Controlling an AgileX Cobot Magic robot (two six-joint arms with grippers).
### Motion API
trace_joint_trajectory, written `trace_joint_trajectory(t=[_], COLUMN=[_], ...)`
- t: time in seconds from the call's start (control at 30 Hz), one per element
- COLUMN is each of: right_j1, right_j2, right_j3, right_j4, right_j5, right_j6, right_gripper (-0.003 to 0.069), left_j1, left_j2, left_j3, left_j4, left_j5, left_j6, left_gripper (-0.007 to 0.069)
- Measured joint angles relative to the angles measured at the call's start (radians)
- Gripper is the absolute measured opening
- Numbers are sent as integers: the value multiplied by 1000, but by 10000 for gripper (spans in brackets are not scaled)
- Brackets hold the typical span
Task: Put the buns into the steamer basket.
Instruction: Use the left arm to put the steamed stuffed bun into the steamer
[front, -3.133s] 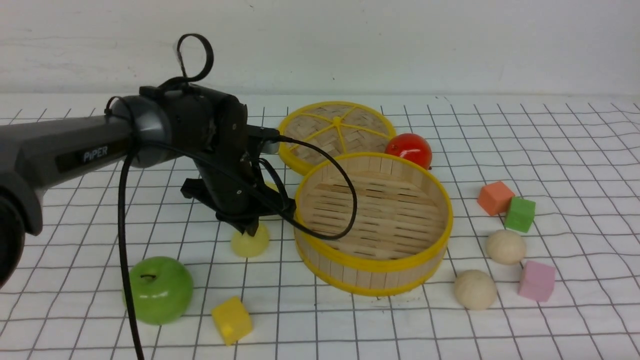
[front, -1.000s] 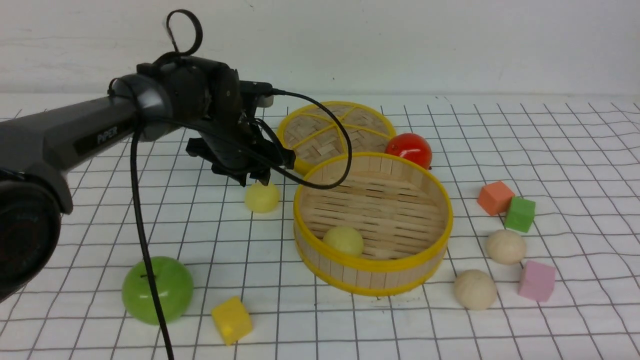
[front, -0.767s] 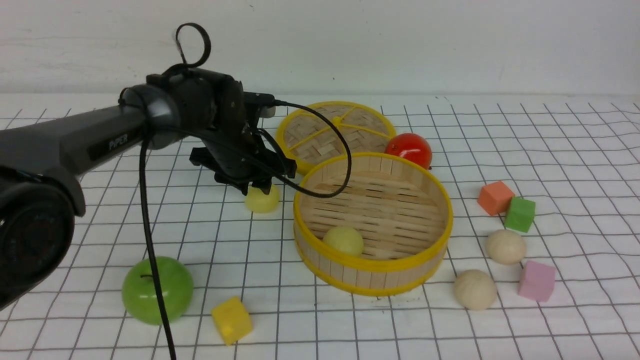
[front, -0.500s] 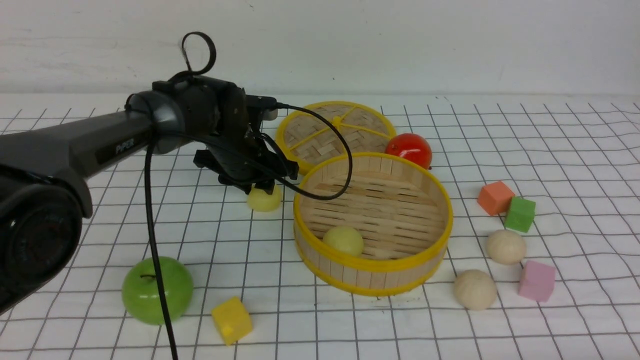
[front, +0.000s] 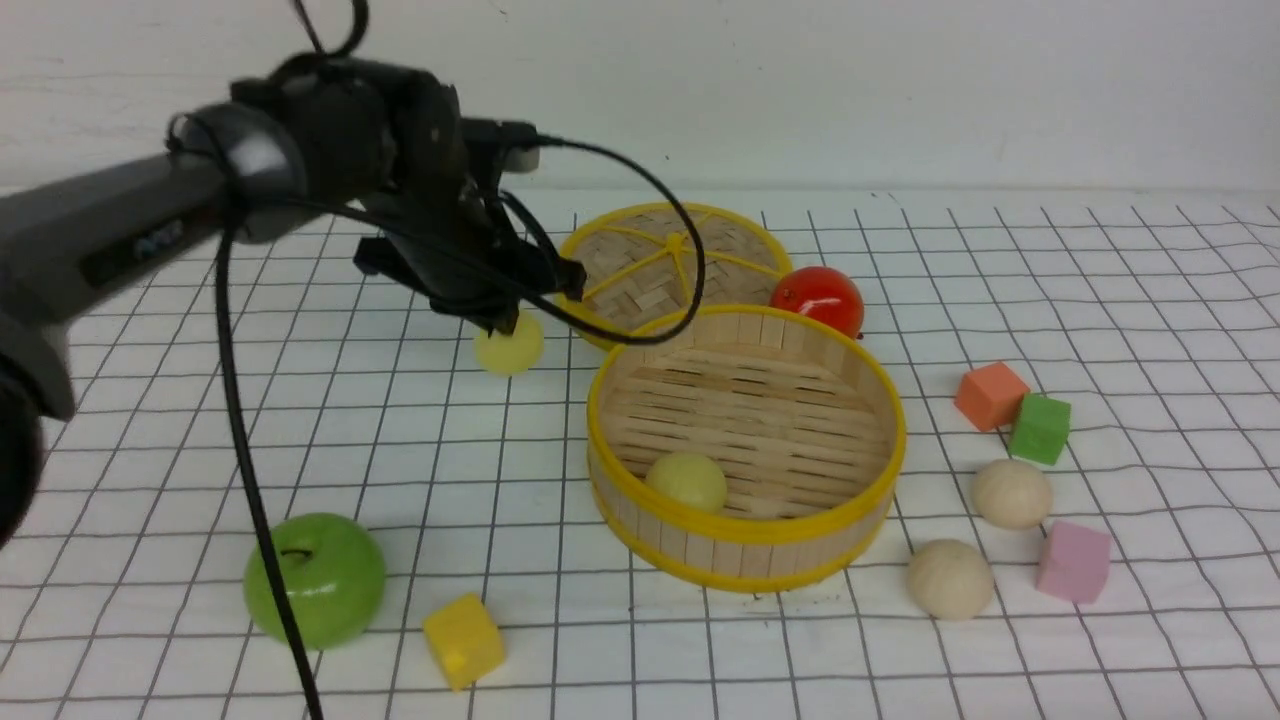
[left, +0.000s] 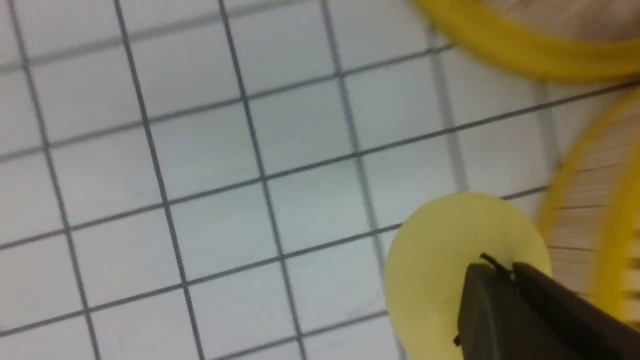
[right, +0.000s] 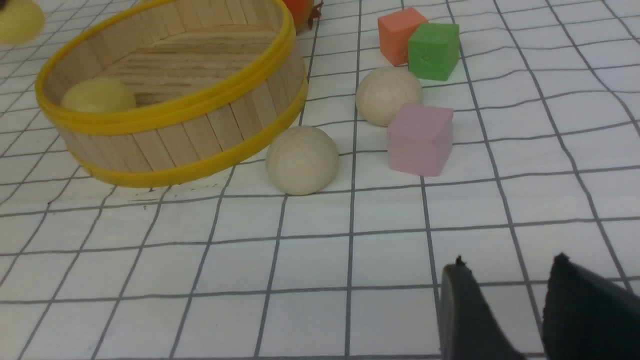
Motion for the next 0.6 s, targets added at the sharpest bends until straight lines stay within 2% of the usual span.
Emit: trace_joint_trajectory(t=[0.17,0.3,0.5,0.57,0.6], right_j1=[0,0,0,0,0], right_j2=[0,0,0,0,0], right_j3=[0,0,0,0,0], right_j4=[0,0,0,0,0], right_j5=[0,0,0,0,0], right_j6=[0,0,0,0,0], right_gripper=[241,241,241,241,241], left_j1=[-80,-169,-179,-171,-170], left_j2=[-74,-9,111,161,163], left_j3=[-4,-5,-3,-1,-1], left_j4=[-100,-160,-159,-146,-146], left_j5=[19,-48,-198,-236,-238], left_j6=[80,121,121,121,121], left_gripper=[-13,-13,13,76,82])
